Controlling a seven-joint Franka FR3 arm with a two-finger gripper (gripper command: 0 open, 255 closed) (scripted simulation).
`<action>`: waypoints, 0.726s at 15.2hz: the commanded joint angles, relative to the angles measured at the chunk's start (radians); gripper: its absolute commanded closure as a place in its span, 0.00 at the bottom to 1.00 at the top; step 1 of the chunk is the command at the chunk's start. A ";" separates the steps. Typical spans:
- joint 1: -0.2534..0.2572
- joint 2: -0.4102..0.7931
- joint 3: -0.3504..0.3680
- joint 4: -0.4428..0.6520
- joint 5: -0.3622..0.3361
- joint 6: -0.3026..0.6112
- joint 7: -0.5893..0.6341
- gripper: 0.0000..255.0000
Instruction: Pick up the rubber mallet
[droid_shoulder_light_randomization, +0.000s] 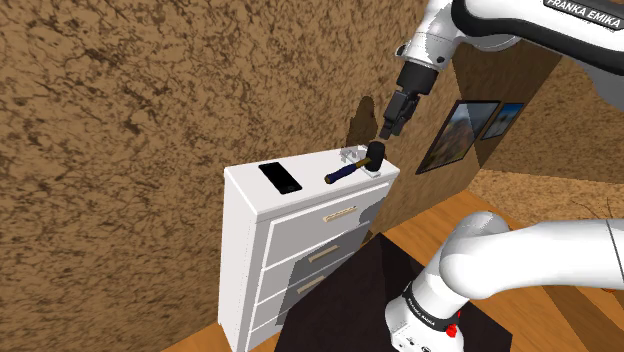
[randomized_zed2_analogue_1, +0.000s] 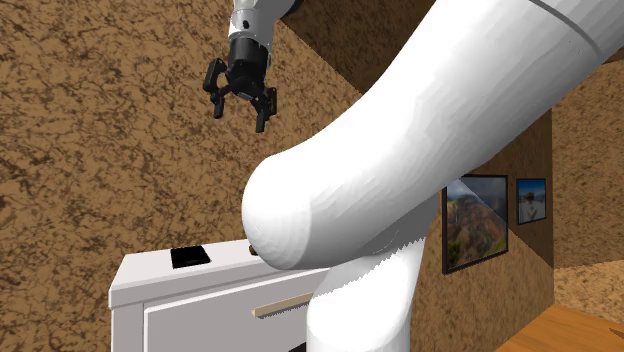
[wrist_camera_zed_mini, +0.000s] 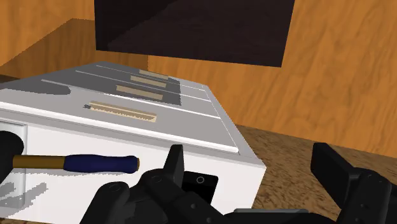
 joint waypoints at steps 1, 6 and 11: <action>0.000 0.000 0.000 0.000 0.000 0.000 0.000 0.00; 0.032 0.022 -0.096 -0.080 -0.127 0.069 -0.251 0.00; 0.061 0.085 -0.196 -0.128 -0.253 0.167 -0.493 0.00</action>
